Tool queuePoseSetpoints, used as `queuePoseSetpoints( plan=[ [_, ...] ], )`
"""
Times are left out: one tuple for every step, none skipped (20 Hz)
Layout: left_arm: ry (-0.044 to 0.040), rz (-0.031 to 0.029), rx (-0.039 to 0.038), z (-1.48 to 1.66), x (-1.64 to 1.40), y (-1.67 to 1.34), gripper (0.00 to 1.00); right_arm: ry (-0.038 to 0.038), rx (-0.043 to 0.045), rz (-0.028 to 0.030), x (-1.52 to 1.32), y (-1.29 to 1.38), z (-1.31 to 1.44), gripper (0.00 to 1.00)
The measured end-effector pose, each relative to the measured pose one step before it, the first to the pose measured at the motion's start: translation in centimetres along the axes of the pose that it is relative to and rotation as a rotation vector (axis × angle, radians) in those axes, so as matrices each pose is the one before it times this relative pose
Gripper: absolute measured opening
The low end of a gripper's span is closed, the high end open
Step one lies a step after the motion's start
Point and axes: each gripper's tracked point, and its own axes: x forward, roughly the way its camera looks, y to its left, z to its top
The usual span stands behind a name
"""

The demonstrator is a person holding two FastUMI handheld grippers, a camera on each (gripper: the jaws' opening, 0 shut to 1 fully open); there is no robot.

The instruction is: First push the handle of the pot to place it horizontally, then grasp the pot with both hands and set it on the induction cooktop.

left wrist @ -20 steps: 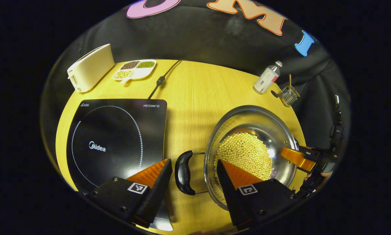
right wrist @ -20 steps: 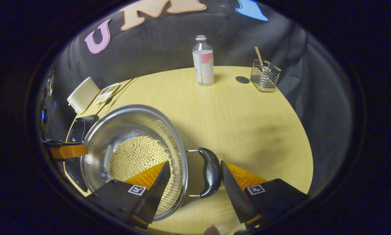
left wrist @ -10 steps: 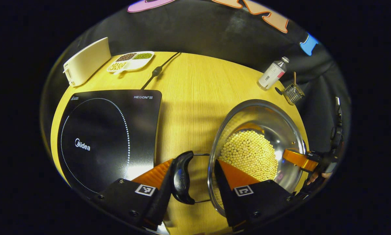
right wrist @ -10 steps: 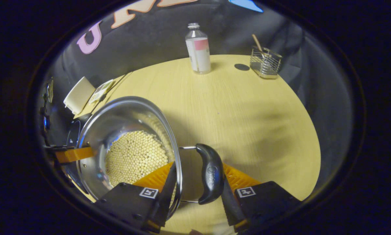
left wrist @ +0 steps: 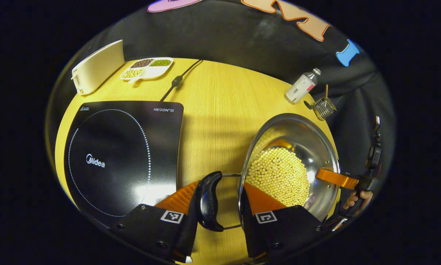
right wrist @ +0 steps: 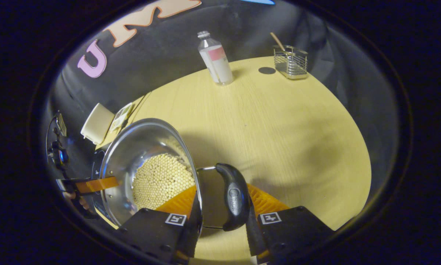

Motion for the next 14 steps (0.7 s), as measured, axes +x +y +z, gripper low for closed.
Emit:
queuePoseSetpoints(
  plan=[
    [-0.00651,0.00445,0.00122,0.209,-0.462,0.044,0.56,-0.00333,-0.00269,0.00364,-0.522,0.563,-0.141,0.52],
    [-0.00590,0.00313,0.00180,0.151,-0.537,0.035,0.60,-0.00539,-0.00006,0.00440,-0.349,0.482,0.000,0.52],
    [-0.00791,0.00208,0.00081,0.133,-0.476,0.200,0.59,-0.00546,-0.00168,0.00670,-0.122,0.289,0.054,0.52],
    [-0.00767,0.00380,0.00029,0.066,-0.448,0.268,0.56,-0.00488,-0.00113,0.00812,-0.143,0.412,0.176,0.52],
    [-0.00851,0.00465,0.00285,0.159,-0.581,0.268,0.56,-0.00440,-0.00234,0.00906,-0.300,0.561,-0.111,0.52],
    [-0.00657,0.00686,0.00005,-0.015,-0.603,0.448,0.56,-0.00211,-0.00303,0.01145,-0.250,0.578,-0.054,0.52],
    [-0.00764,0.00637,-0.00448,0.044,-0.649,0.467,0.56,-0.00349,-0.00200,0.01135,-0.159,0.668,-0.168,0.52],
    [-0.00432,0.00796,-0.00309,-0.106,-0.632,0.621,0.56,-0.00358,-0.00268,0.01278,-0.058,0.723,0.032,0.52],
    [-0.00644,0.00847,-0.00404,0.016,-0.679,0.627,0.56,-0.00283,-0.00287,0.01329,-0.154,0.882,-0.082,0.52],
    [-0.00707,0.00930,-0.00607,0.065,-0.591,0.837,0.56,-0.00224,-0.00325,0.01505,-0.003,1.003,-0.067,0.52],
    [-0.00700,0.00795,-0.00391,0.123,-0.540,0.618,0.56,-0.00038,-0.00154,0.01115,0.097,0.773,-0.150,0.52],
    [-0.00527,0.00821,-0.00172,-0.039,-0.487,0.674,0.56,0.00029,-0.00082,0.00855,0.059,0.778,-0.165,0.52],
    [-0.00555,0.00714,0.00077,0.110,-0.581,0.707,0.56,0.00096,-0.00146,0.00576,-0.038,0.948,-0.217,0.52],
    [-0.00533,0.00509,0.00229,-0.002,-0.317,0.773,0.56,0.00256,-0.00101,0.00329,0.068,0.810,-0.205,0.52]
  ],
)
